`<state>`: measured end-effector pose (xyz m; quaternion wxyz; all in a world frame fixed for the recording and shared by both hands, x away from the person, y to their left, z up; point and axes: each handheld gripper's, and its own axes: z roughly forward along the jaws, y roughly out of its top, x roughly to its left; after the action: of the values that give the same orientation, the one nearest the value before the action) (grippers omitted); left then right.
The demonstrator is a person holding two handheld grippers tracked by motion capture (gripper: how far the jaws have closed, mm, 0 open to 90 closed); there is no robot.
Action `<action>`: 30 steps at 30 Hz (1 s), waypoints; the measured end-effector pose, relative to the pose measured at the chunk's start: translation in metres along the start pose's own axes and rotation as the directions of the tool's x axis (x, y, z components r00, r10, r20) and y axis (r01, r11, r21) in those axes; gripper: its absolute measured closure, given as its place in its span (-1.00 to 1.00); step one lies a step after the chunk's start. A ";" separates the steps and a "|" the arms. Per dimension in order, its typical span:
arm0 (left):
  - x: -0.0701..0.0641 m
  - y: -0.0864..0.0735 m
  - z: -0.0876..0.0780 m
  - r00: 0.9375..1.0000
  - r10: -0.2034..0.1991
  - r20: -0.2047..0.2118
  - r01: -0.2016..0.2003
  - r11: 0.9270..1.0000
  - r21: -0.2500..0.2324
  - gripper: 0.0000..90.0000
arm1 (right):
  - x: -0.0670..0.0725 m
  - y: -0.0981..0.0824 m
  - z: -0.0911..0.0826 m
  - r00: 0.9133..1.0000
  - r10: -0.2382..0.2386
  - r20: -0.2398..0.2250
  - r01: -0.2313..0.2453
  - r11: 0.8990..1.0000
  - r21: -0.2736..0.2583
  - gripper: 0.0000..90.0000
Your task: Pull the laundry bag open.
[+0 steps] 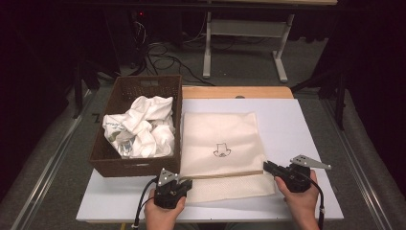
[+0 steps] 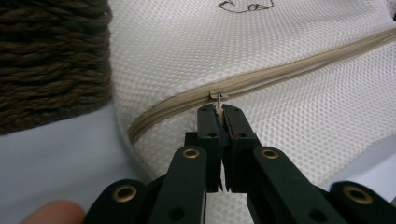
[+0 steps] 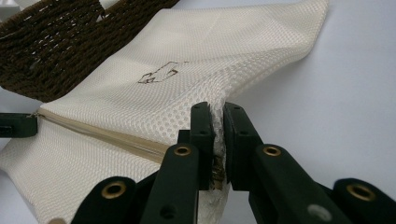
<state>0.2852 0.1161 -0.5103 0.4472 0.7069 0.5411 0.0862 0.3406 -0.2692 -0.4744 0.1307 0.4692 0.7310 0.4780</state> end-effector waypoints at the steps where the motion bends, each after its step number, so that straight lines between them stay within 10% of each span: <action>1: 0.000 0.000 0.000 1.000 0.000 0.000 0.000 1.000 0.000 0.92 | 0.000 0.000 0.000 1.000 0.000 0.000 0.000 1.000 0.000 0.87; 30: 0.028 0.000 -0.023 1.000 -0.019 -0.013 0.019 1.000 -0.004 0.92 | 0.002 -0.001 0.004 0.998 -0.035 0.049 0.034 0.999 0.023 0.87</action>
<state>0.2823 0.1526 -0.5068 0.4459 0.7004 0.5504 0.0875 0.3414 -0.2648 -0.4771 0.1518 0.4697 0.7408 0.4556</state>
